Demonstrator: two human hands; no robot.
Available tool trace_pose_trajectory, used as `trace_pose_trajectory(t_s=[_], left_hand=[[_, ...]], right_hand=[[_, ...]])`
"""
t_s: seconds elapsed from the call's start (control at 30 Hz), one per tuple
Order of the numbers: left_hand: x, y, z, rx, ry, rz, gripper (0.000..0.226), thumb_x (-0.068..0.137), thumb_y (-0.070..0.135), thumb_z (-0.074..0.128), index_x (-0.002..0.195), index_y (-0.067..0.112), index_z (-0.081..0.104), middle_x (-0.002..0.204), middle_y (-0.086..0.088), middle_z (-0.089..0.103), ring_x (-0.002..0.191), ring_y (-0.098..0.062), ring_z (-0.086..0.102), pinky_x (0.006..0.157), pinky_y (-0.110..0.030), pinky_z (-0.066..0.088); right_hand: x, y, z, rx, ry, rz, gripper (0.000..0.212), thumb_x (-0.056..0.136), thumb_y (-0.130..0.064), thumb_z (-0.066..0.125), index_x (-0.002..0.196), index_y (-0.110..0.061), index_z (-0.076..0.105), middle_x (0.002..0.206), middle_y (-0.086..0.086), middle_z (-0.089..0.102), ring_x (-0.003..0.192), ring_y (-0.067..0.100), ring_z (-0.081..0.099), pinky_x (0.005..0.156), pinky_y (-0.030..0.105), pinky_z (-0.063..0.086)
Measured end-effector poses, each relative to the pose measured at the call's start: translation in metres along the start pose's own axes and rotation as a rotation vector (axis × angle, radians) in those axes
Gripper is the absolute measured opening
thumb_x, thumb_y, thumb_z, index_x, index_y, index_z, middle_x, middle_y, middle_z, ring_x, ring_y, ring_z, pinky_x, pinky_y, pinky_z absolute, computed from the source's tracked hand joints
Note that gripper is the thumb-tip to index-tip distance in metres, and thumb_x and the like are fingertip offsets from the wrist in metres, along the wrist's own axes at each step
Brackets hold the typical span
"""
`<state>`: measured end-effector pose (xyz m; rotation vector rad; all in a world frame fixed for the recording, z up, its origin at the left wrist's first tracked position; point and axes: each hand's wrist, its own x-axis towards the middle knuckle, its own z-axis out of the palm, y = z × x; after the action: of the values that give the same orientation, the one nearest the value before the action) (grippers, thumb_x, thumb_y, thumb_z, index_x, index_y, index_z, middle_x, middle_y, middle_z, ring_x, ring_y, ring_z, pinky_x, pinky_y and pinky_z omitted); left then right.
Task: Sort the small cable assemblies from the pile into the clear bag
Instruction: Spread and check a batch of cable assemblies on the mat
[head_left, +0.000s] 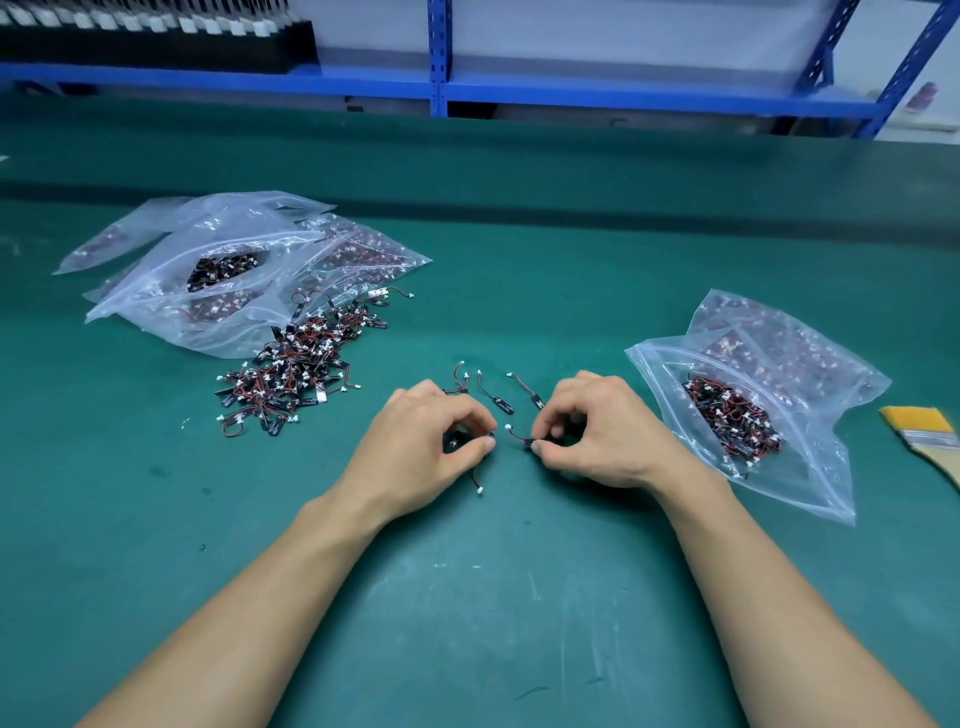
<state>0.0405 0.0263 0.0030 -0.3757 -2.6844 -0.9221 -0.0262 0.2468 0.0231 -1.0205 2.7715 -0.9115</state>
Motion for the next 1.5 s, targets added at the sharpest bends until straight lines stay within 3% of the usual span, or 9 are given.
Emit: trace_pose_trajectory(t_s=[0.2,0.3,0.43,0.53,0.8,0.97,1.27,1.4,1.5], left_hand=[[-0.001,-0.006,-0.011,0.023,0.113,-0.018,0.017,0.087,0.04,0.062,0.098,0.029,0.071,0.085,0.023,0.064,0.088,-0.013,0.051,0.085,-0.042,0.045],[-0.002,-0.014,-0.019,0.02,0.138,-0.032,0.011,0.088,0.03,0.066,0.097,0.028,0.072,0.085,0.027,0.062,0.088,-0.015,0.051,0.084,-0.043,0.046],[-0.005,-0.02,-0.025,0.01,0.095,-0.023,0.017,0.086,0.016,0.072,0.1,0.027,0.073,0.088,0.021,0.066,0.091,-0.019,0.054,0.085,-0.043,0.047],[-0.005,-0.019,-0.026,-0.006,0.019,0.004,0.021,0.081,0.024,0.068,0.101,0.029,0.072,0.092,0.028,0.065,0.093,-0.013,0.052,0.085,-0.039,0.047],[-0.006,-0.023,-0.024,0.03,-0.108,0.02,0.027,0.08,0.018,0.076,0.103,0.032,0.072,0.092,0.025,0.067,0.096,-0.005,0.049,0.088,-0.035,0.047],[-0.006,-0.024,-0.024,0.042,-0.096,0.046,0.023,0.08,0.019,0.078,0.098,0.034,0.074,0.085,0.028,0.063,0.091,0.0,0.046,0.081,-0.032,0.046],[-0.006,-0.026,-0.023,0.053,-0.124,0.069,0.011,0.082,0.029,0.077,0.091,0.035,0.076,0.078,0.023,0.065,0.084,-0.007,0.05,0.079,-0.032,0.046],[-0.007,-0.026,-0.024,0.042,-0.095,0.076,0.007,0.084,0.028,0.075,0.088,0.034,0.076,0.076,0.022,0.064,0.081,-0.008,0.05,0.074,-0.03,0.045],[-0.005,-0.029,-0.026,0.081,0.051,0.014,0.008,0.087,0.024,0.074,0.092,0.031,0.075,0.079,0.021,0.064,0.08,-0.012,0.049,0.074,-0.029,0.043]], right_hand=[[0.0,-0.006,0.003,0.116,0.025,-0.065,0.011,0.074,-0.017,0.084,0.074,-0.025,0.077,0.068,-0.01,0.061,0.075,0.016,0.054,0.068,0.024,0.043],[0.0,-0.008,0.007,0.136,-0.035,-0.095,0.015,0.077,-0.013,0.082,0.086,-0.023,0.079,0.077,-0.009,0.065,0.081,0.014,0.056,0.073,0.02,0.044],[0.0,-0.001,0.0,0.146,0.014,-0.039,0.031,0.076,-0.001,0.073,0.096,-0.023,0.079,0.081,-0.012,0.065,0.074,0.014,0.049,0.072,0.02,0.041],[-0.002,0.006,-0.009,0.121,0.027,-0.007,0.029,0.074,-0.002,0.075,0.092,-0.024,0.078,0.079,-0.014,0.064,0.069,0.012,0.047,0.069,0.019,0.04],[-0.002,0.012,-0.009,0.082,-0.106,0.062,0.019,0.073,-0.02,0.086,0.087,-0.028,0.078,0.076,-0.013,0.065,0.066,0.005,0.051,0.063,0.013,0.04],[-0.001,0.014,-0.006,0.067,-0.069,0.116,0.009,0.076,-0.026,0.083,0.074,-0.028,0.075,0.068,-0.017,0.067,0.058,0.004,0.052,0.059,0.016,0.04],[0.0,0.012,-0.001,-0.04,-0.071,0.184,0.026,0.076,-0.042,0.077,0.062,-0.023,0.067,0.056,-0.014,0.062,0.053,0.005,0.054,0.056,0.021,0.042],[0.0,0.015,-0.002,-0.007,-0.028,0.167,0.028,0.079,-0.037,0.076,0.058,-0.021,0.064,0.05,-0.013,0.057,0.05,0.006,0.049,0.055,0.021,0.037],[0.0,0.016,-0.003,0.029,0.011,0.125,0.01,0.077,-0.029,0.076,0.07,-0.025,0.07,0.06,-0.013,0.061,0.054,0.006,0.05,0.058,0.023,0.039]])
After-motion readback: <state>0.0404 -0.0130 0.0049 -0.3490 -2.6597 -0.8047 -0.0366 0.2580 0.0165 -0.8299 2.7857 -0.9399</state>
